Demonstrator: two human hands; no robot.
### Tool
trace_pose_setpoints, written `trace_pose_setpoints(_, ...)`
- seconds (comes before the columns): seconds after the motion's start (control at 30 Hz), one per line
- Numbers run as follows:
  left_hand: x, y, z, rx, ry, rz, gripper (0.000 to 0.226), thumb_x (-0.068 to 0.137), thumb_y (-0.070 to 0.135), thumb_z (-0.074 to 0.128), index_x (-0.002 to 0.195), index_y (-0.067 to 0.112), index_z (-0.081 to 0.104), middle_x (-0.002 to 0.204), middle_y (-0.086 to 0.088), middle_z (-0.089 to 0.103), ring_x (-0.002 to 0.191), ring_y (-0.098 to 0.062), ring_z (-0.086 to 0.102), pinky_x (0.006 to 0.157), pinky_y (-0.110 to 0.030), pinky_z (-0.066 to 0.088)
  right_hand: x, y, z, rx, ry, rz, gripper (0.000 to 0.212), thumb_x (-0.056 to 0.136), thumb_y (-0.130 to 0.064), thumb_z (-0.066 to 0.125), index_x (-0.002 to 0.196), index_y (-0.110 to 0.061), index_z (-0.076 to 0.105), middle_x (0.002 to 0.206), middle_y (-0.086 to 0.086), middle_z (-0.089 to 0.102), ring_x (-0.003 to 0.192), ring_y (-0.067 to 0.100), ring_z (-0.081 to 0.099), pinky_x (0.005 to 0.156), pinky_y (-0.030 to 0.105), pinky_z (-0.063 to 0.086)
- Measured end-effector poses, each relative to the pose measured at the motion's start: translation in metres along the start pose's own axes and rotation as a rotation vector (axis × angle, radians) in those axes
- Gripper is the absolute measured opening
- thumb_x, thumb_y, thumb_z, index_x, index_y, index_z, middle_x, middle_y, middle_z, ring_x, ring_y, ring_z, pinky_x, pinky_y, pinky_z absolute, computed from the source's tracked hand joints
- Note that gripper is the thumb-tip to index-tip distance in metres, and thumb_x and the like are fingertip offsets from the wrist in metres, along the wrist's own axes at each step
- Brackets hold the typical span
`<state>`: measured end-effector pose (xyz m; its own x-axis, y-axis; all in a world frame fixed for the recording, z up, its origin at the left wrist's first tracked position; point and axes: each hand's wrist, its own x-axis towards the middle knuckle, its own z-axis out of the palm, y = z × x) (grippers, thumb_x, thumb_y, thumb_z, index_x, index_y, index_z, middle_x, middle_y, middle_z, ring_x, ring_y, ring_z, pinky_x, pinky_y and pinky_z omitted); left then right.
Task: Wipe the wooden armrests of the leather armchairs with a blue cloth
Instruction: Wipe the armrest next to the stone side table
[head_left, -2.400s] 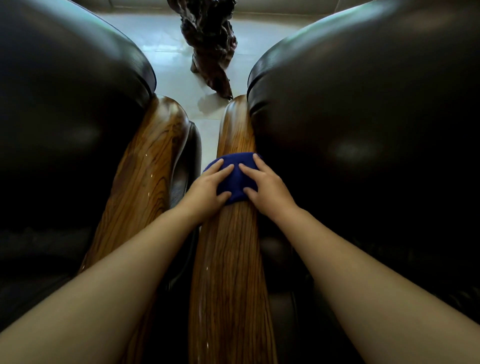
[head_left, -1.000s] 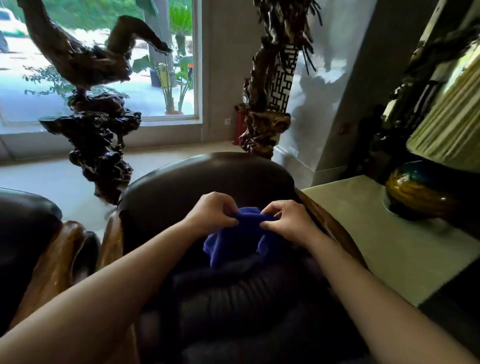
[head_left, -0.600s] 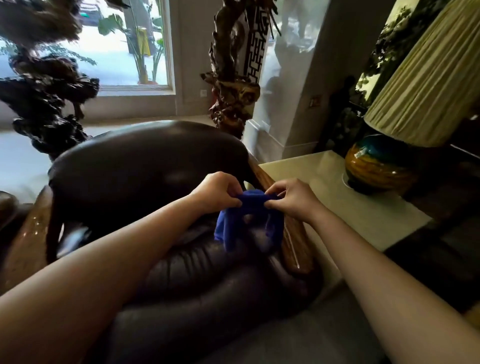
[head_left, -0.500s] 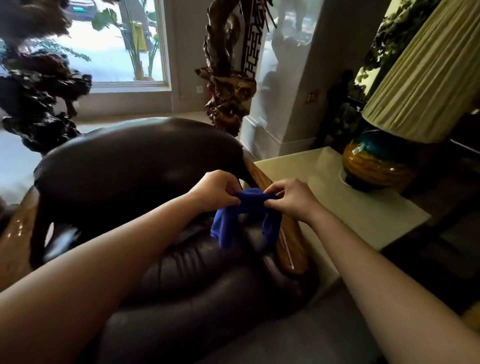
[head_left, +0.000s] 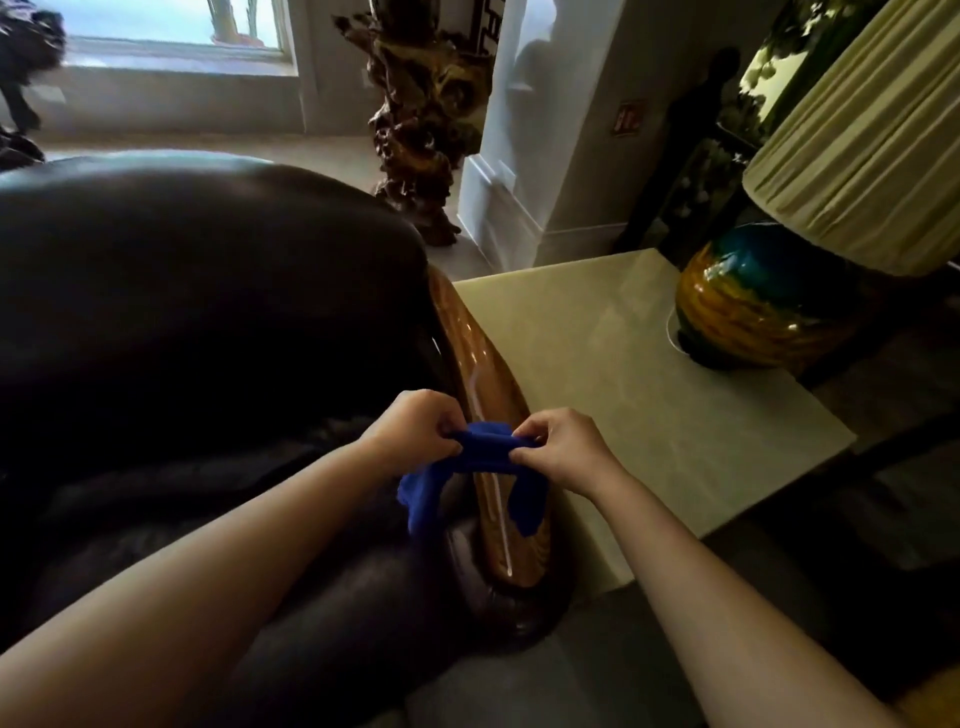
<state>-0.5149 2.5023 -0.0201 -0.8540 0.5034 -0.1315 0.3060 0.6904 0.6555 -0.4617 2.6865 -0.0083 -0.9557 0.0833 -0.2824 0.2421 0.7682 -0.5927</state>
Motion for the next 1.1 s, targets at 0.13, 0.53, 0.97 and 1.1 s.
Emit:
trace_pose_setpoints(0.13, 0.028, 0.004, 0.036, 0.007, 0.015, -0.020, 0.014, 0.073, 0.011, 0.069, 0.087, 0.012, 0.066, 0.081, 0.003, 0.061, 0.077, -0.014, 0.059, 0.067, -0.023, 0.046, 0.025, 0.040, -0.002, -0.015, 0.003, 0.007, 0.015, 0.074, -0.017, 0.071, 0.088, -0.023, 0.068, 0.079, -0.009, 0.062, 0.077, 0.009, 0.060, 0.062, 0.019, 0.045)
trace_pose_setpoints(0.53, 0.013, -0.041, 0.234, 0.023, 0.168, -0.141, 0.019, 0.074, 0.010, 0.067, 0.089, 0.020, 0.063, 0.088, 0.012, 0.052, 0.083, -0.008, 0.055, 0.072, -0.021, 0.046, 0.043, 0.199, 0.082, -0.156, -0.082, -0.206, 0.019, 0.077, -0.020, 0.070, 0.096, -0.020, 0.069, 0.099, -0.002, 0.064, 0.094, 0.012, 0.057, 0.081, 0.023, 0.044)
trace_pose_setpoints(0.97, 0.019, -0.133, 0.435, -0.063, 0.511, -0.115, 0.033, 0.068, 0.004, 0.074, 0.098, 0.014, 0.063, 0.101, -0.004, 0.065, 0.097, -0.005, 0.053, 0.089, -0.018, 0.043, 0.060, 0.348, 0.220, -0.268, 0.223, -0.442, 0.031, 0.066, -0.015, 0.077, 0.095, -0.012, 0.068, 0.104, 0.004, 0.064, 0.099, 0.026, 0.058, 0.071, 0.034, 0.055)
trace_pose_setpoints(1.1, 0.024, -0.145, 0.447, -0.152, 0.600, -0.135, 0.032, 0.067, 0.007, 0.074, 0.096, 0.015, 0.063, 0.097, 0.007, 0.061, 0.094, 0.006, 0.048, 0.089, -0.001, 0.034, 0.065, 0.365, 0.231, -0.210, 0.316, -0.450, 0.030, 0.064, -0.020, 0.078, 0.093, -0.016, 0.069, 0.104, 0.000, 0.065, 0.098, 0.025, 0.057, 0.073, 0.032, 0.052)
